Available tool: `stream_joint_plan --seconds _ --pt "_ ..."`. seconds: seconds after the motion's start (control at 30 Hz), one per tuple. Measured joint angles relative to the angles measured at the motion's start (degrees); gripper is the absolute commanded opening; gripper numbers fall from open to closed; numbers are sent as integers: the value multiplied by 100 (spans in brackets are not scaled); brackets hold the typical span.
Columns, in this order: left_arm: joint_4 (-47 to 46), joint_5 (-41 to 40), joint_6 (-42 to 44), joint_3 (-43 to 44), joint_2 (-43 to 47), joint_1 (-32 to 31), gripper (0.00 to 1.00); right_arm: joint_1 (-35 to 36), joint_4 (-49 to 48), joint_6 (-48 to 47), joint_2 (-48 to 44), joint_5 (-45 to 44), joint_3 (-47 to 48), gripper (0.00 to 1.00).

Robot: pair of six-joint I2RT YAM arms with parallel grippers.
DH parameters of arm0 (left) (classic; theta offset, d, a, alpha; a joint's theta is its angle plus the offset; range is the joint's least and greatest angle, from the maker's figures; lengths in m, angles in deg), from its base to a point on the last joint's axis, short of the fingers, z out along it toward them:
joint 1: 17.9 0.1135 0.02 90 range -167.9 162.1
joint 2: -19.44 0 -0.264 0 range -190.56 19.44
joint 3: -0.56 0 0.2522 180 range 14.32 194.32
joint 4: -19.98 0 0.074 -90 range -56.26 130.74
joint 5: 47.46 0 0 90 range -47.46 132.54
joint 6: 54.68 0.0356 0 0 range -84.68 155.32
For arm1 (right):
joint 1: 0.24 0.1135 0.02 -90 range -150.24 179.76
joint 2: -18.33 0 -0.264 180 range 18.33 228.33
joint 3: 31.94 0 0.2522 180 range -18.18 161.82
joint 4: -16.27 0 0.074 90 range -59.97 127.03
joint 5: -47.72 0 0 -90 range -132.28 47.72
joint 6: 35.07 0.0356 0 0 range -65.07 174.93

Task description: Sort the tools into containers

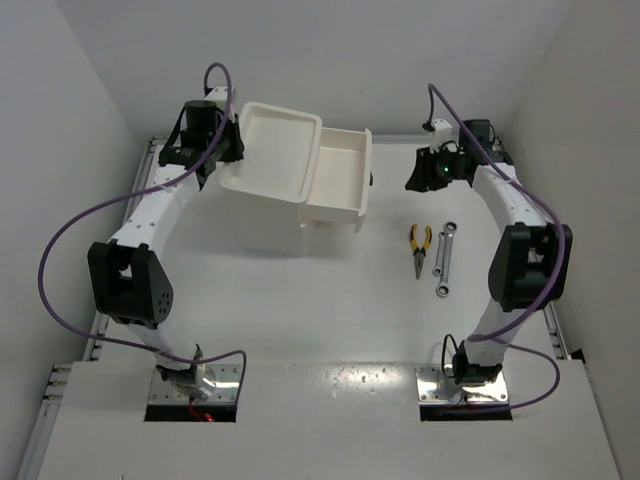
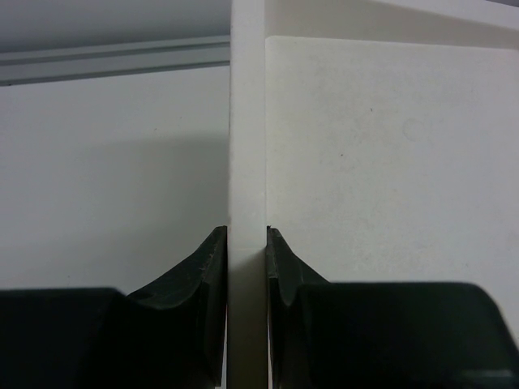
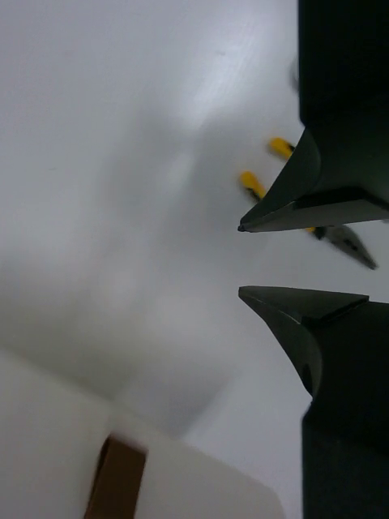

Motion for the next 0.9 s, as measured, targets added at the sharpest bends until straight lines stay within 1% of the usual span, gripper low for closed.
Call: stream_joint_plan --seconds 0.1,0.2,0.3,0.47,0.63,0.67,0.8,0.9 --pt "7 -52 -2 2 0 -31 12 -101 361 463 7 -560 -407 34" --pt "11 -72 -20 7 -2 -31 12 -175 717 896 125 -1047 -817 37" --pt "15 -98 -24 9 -2 -31 12 -181 879 1191 278 -1384 -1082 37" --pt "17 -122 -28 11 -4 -63 12 -181 872 1451 601 -1687 -1102 38" --pt "22 -166 -33 13 -4 -70 12 -188 901 1547 1008 -1912 -855 39" --pt "22 -177 -35 15 -7 -70 8 -188 898 1556 1049 -1958 -822 39" --pt "26 -221 -39 22 -15 -70 0 -188 898 1572 1075 -2072 -793 39" --pt "33 -256 -44 31 -22 -70 0 -188 911 1572 1075 -2109 -793 39"
